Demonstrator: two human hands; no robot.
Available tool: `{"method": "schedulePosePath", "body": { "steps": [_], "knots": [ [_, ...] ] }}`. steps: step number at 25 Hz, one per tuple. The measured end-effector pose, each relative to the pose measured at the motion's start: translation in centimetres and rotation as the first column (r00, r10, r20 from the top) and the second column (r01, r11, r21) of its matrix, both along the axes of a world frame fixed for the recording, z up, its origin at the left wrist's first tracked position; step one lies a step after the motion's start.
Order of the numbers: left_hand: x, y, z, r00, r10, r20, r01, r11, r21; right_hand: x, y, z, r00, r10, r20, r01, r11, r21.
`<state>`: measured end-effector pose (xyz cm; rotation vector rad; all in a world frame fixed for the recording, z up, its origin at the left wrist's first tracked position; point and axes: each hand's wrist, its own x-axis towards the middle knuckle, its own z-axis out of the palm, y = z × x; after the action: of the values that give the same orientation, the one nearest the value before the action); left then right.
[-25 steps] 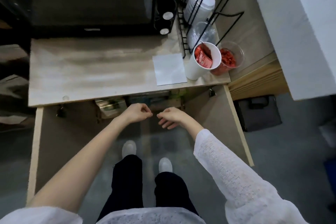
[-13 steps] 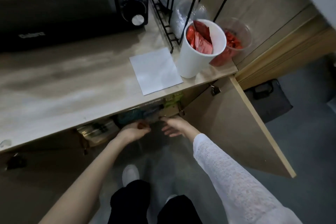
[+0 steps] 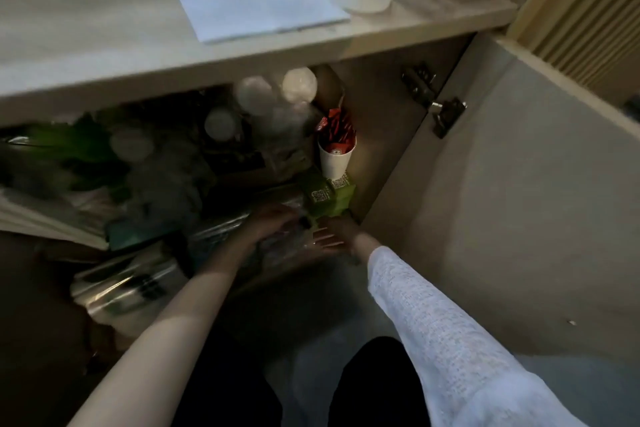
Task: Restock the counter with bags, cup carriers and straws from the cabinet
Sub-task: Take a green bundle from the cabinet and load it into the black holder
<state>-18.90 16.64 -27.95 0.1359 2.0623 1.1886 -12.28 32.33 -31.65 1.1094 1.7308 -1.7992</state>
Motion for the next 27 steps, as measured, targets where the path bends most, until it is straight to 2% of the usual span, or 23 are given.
{"method": "schedulePosePath", "body": {
  "steps": [6,11,14,17,21,23,27],
  "knots": [
    [-0.8,1.2,-5.2,0.999,0.018,-0.033,-0.018,1.0,0.003,-0.8,1.8,-5.9,0.973,-0.112,-0.201,0.108,0.994,-0.03],
    [-0.7,1.5,-6.4,0.999,0.002,-0.038,-0.001,1.0,0.025,-1.9,1.6,-7.6,0.941,-0.166,-0.295,0.141,0.984,-0.105],
    [-1.1,1.5,-5.9,0.998,0.0,-0.059,0.004,0.998,0.066,-2.6,1.7,-7.6,0.925,-0.255,-0.283,0.221,0.964,-0.147],
    [-1.5,1.6,-5.9,0.998,0.002,-0.058,0.003,0.996,0.093,-3.1,2.1,-7.8,0.9,-0.378,-0.218,0.32,0.912,-0.258],
    [-2.2,2.2,-6.3,0.991,0.013,-0.136,0.0,0.995,0.096,-3.8,2.1,-8.1,0.852,-0.493,-0.175,0.408,0.835,-0.369],
    [-2.3,2.3,-6.5,0.987,0.022,-0.158,-0.006,0.995,0.098,-4.0,2.1,-7.8,0.832,-0.526,-0.176,0.424,0.808,-0.41],
    [-2.6,1.8,-6.9,0.981,0.019,-0.193,-0.002,0.996,0.087,-4.3,2.3,-7.5,0.822,-0.535,-0.195,0.435,0.811,-0.392]
  ]
}}
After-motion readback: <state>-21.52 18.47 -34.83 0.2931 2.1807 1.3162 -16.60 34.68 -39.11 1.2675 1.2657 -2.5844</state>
